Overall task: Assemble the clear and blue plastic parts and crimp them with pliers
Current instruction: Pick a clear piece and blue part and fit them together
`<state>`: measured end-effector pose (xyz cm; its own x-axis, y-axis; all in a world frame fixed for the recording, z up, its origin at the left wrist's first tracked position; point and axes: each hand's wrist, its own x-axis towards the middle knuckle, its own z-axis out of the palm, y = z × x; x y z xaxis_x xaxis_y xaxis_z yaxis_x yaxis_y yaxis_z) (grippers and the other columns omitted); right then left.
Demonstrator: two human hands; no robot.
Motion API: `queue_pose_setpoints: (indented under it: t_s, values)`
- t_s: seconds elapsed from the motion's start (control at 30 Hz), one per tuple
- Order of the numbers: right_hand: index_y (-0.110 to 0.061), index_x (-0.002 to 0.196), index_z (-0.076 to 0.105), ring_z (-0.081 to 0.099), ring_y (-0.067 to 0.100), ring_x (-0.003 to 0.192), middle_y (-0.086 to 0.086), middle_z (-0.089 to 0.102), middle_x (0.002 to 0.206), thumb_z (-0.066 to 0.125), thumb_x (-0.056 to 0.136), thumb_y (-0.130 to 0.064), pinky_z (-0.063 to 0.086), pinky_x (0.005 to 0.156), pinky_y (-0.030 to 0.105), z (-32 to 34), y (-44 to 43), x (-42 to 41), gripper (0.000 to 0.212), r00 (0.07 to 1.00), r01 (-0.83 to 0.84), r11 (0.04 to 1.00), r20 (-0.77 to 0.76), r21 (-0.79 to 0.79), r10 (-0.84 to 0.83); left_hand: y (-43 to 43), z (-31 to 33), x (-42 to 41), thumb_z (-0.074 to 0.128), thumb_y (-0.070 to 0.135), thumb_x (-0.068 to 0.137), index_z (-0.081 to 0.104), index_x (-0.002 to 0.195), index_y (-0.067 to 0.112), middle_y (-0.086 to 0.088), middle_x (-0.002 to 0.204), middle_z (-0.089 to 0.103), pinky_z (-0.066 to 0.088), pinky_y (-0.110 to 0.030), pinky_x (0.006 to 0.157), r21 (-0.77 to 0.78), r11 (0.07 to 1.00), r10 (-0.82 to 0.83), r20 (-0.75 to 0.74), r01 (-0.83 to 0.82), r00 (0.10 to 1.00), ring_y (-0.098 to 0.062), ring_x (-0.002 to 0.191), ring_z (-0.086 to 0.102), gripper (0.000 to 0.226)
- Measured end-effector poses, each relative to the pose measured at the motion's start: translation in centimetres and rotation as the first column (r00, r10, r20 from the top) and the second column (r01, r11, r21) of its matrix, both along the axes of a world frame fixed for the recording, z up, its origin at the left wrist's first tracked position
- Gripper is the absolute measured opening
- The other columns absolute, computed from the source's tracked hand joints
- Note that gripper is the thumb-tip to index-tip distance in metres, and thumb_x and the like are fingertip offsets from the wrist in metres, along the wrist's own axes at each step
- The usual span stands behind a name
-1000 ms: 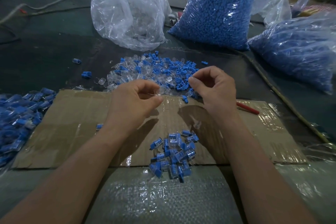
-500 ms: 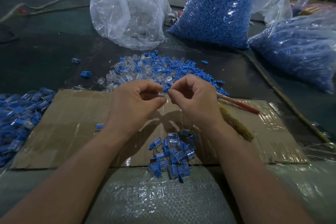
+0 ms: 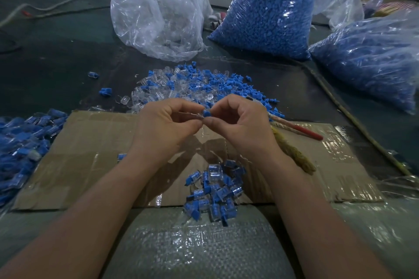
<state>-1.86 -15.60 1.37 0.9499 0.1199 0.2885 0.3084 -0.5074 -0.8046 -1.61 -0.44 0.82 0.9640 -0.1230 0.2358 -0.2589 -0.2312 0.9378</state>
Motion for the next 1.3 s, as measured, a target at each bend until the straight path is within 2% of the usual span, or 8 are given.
queue_pose_setpoints:
  t_s: [0.23,0.33,0.47,0.6,0.77,0.9,1.1,1.3]
  values:
    - [-0.034,0.094,0.058,0.064,-0.001,0.084,-0.011,0.065,0.091,0.075,0.071,-0.012,0.051,0.072,0.013,0.4,-0.2,-0.1,0.036,0.99,-0.03,0.979,-0.131,0.2,0.057,0.1,0.4,0.0,0.071,-0.001,0.071,0.067,0.077,0.024,0.007,0.076,0.071,0.052,-0.013,0.06,-0.13,0.991,-0.047,-0.067,0.038,0.997,-0.003,0.066,0.067,0.026]
    - [-0.023,0.091,0.066,0.067,0.007,0.084,-0.005,0.07,0.088,0.074,0.07,-0.006,0.053,0.074,0.019,0.6,-0.3,-0.4,0.028,0.976,-0.072,0.954,-0.176,0.292,0.127,0.0,0.4,-0.1,0.07,-0.001,0.072,0.068,0.077,0.021,0.0,0.076,0.071,0.055,-0.017,0.061,-0.16,0.986,-0.069,-0.091,0.054,0.993,-0.007,0.067,0.067,0.023]
    - [-0.02,0.084,0.068,0.069,0.012,0.081,-0.002,0.072,0.082,0.075,0.059,-0.018,0.053,0.071,0.019,0.8,-0.3,-0.5,0.026,0.973,-0.08,0.927,-0.172,0.365,0.152,0.1,0.4,0.1,0.069,-0.003,0.069,0.069,0.074,0.017,0.002,0.071,0.07,0.052,-0.015,0.06,-0.237,0.968,-0.113,-0.142,0.077,0.983,-0.008,0.065,0.066,0.021]
    - [-0.018,0.084,0.067,0.069,0.012,0.079,-0.002,0.071,0.079,0.075,0.066,-0.004,0.054,0.071,0.021,0.6,-0.4,-0.4,0.024,0.975,-0.085,0.931,-0.165,0.355,0.152,0.4,0.4,0.5,0.066,0.01,0.059,0.064,0.077,0.01,-0.001,0.067,0.07,0.053,-0.018,0.057,-0.351,0.928,-0.218,-0.242,0.124,0.946,-0.012,0.062,0.067,0.018]
    - [-0.016,0.08,0.065,0.068,0.011,0.073,-0.003,0.07,0.074,0.076,0.063,-0.011,0.053,0.067,0.018,0.5,-0.3,-0.4,0.021,0.975,-0.117,0.927,-0.136,0.356,0.176,0.3,0.5,0.4,0.068,0.008,0.062,0.062,0.074,0.006,-0.002,0.063,0.069,0.051,-0.017,0.052,-0.313,0.943,-0.191,-0.244,0.109,0.951,-0.012,0.057,0.067,0.014]
    - [-0.018,0.088,0.067,0.069,0.011,0.078,-0.005,0.07,0.079,0.073,0.069,-0.002,0.053,0.071,0.019,0.0,0.1,-0.5,0.025,0.982,-0.169,0.933,-0.028,0.318,0.188,0.5,0.4,0.5,0.068,0.013,0.057,0.063,0.07,0.006,-0.003,0.06,0.068,0.051,-0.017,0.05,-0.357,0.932,-0.158,-0.238,0.065,0.958,-0.012,0.053,0.065,0.015]
    - [-0.011,0.103,0.066,0.068,0.009,0.08,-0.011,0.068,0.083,0.073,0.071,-0.005,0.055,0.073,0.023,-0.7,0.0,-0.2,0.033,0.981,-0.141,0.97,0.157,0.196,0.111,0.6,0.2,0.8,0.068,0.012,0.056,0.064,0.071,0.005,-0.01,0.063,0.069,0.052,-0.019,0.049,-0.404,0.909,-0.234,-0.302,0.098,0.924,-0.018,0.055,0.067,0.018]
    - [-0.01,0.104,0.063,0.064,-0.002,0.079,-0.01,0.065,0.086,0.073,0.071,-0.003,0.051,0.072,0.013,-0.7,-0.3,-0.1,0.035,0.965,-0.142,0.986,0.235,0.087,0.118,0.6,0.2,0.7,0.067,0.009,0.055,0.063,0.071,0.004,-0.011,0.063,0.069,0.052,-0.019,0.049,-0.426,0.898,-0.264,-0.316,0.113,0.911,-0.019,0.056,0.068,0.018]
